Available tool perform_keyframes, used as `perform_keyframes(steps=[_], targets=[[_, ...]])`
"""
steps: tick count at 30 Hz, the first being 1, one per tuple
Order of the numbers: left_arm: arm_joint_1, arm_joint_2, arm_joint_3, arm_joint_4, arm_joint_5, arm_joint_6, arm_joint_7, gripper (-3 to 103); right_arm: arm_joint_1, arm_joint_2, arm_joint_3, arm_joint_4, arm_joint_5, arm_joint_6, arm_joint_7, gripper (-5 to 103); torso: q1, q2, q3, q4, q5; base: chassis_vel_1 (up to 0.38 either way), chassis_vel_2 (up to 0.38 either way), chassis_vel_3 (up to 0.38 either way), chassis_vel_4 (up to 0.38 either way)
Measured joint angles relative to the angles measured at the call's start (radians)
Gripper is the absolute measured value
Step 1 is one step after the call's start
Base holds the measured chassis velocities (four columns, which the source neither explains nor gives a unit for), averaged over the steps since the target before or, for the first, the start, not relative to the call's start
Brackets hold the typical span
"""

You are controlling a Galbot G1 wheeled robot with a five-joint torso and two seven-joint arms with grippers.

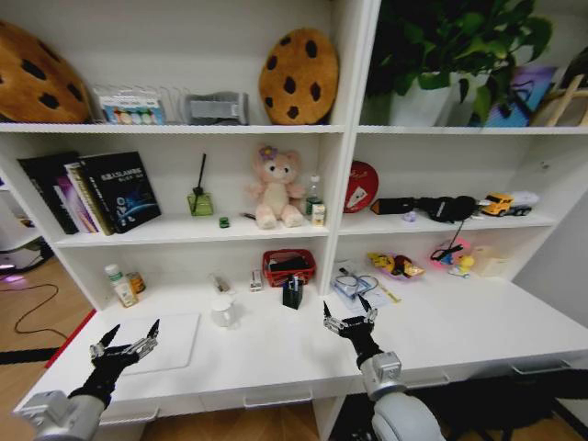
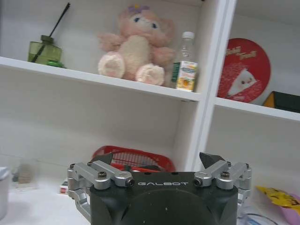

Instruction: Organize the objects on the table.

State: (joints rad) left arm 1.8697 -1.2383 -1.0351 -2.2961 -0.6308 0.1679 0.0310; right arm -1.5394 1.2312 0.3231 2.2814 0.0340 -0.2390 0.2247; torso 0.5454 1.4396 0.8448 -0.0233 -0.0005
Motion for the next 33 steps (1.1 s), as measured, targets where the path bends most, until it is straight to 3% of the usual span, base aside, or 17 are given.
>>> perform_keyframes(steps=[9, 12, 14, 16, 18, 25, 33], targets=[[0.000, 0.000, 0.000, 0.000, 0.000, 0.000, 0.001, 100, 0.005, -0.007, -0.001, -0.009, 0.003, 0.028, -0.005, 100, -0.001, 0.000, 0.000, 0.0000, 0.0011, 0.344, 0.347, -0.347, -0.359], [0.000, 0.000, 0.000, 0.000, 0.000, 0.000, 0.000, 100, -0.004, -0.007, 0.008, -0.013, 0.012, 0.045, 0.001, 100, 0.000, 0.000, 0.000, 0.0000, -0.0007, 0.288, 0.233, -0.302, -0.267], [0.000, 0.000, 0.000, 0.000, 0.000, 0.000, 0.000, 100, -0.019, -0.010, 0.026, -0.019, 0.019, 0.062, 0.008, 100, 0.000, 0.000, 0.000, -0.0005, 0.0010, 0.189, 0.189, -0.137, -0.194], [0.000, 0.000, 0.000, 0.000, 0.000, 0.000, 0.000, 100, -0.027, -0.016, 0.034, -0.019, 0.027, 0.067, 0.017, 100, -0.001, 0.000, -0.001, -0.0009, -0.0004, 0.088, 0.046, -0.040, -0.088], [0.000, 0.000, 0.000, 0.000, 0.000, 0.000, 0.000, 100, -0.031, -0.019, 0.039, -0.019, 0.036, 0.068, 0.023, 100, -0.001, 0.000, 0.000, 0.0005, 0.0008, 0.062, -0.061, -0.004, -0.046], [0.000, 0.000, 0.000, 0.000, 0.000, 0.000, 0.001, 100, -0.032, -0.006, 0.037, -0.018, 0.037, 0.067, 0.028, 100, 0.000, 0.000, 0.000, -0.0006, 0.0008, -0.054, -0.022, 0.050, 0.044], [0.000, 0.000, 0.000, 0.000, 0.000, 0.000, 0.001, 100, -0.045, 0.010, 0.037, -0.013, 0.027, 0.067, 0.028, 100, 0.000, 0.000, 0.000, -0.0001, 0.0004, 0.037, 0.032, 0.027, 0.033]])
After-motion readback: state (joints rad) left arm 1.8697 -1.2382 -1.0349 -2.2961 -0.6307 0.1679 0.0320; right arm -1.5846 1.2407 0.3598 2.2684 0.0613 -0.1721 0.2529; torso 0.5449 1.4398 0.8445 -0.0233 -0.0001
